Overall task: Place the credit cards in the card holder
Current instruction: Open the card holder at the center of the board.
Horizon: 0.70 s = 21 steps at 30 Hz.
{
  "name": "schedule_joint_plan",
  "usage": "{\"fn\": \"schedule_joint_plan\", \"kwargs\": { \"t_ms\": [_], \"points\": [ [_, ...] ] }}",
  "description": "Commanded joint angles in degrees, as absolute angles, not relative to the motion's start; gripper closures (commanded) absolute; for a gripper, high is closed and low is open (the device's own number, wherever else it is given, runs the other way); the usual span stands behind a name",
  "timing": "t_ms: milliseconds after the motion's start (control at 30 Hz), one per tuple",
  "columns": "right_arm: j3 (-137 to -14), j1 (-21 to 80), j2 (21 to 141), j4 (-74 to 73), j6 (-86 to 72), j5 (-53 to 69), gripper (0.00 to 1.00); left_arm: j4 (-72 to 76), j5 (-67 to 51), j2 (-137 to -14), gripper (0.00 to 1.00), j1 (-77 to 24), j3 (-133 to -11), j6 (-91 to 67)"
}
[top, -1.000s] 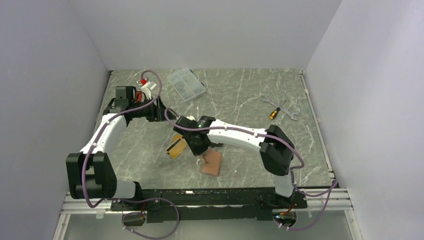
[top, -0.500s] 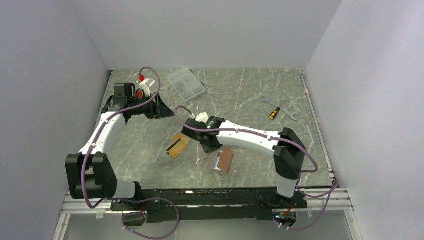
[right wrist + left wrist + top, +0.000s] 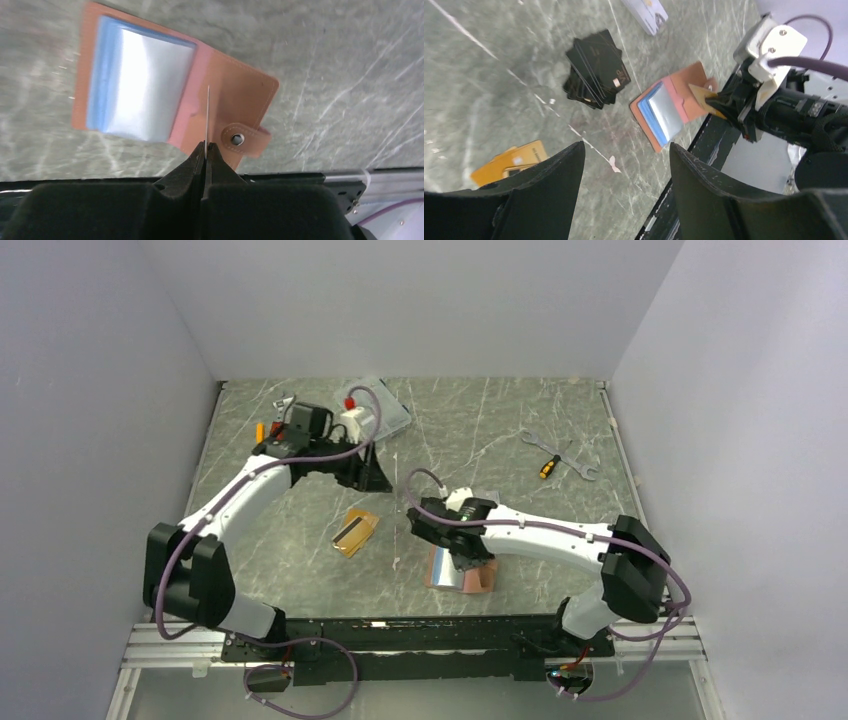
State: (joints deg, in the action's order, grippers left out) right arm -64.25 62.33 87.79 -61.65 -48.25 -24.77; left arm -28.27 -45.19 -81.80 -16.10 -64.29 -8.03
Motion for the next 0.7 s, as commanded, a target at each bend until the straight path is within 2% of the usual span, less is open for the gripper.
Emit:
{"fn": "schedule_joint_plan", "kwargs": {
  "t_ms": [0, 267, 667],
  "points": [
    [-57.25, 61.42, 83.08, -59.49, -54.97, -22.55, 1.00, -30.27, -40.81, -85.53, 0.32, -22.27, -66.64, -6.35],
    [-45.80, 59.66, 78.90, -52.95, -59.28, -18.56, 1.00, -29.89, -41.69, -93.25, 0.31, -31.37, -67.89, -7.83],
    [-39.93, 55.39, 75.76, -49.92, -59.75, -16.00, 1.00, -28.61, -45.69, -101.86, 0.32, -40.84, -67.07, -10.19]
  ]
}}
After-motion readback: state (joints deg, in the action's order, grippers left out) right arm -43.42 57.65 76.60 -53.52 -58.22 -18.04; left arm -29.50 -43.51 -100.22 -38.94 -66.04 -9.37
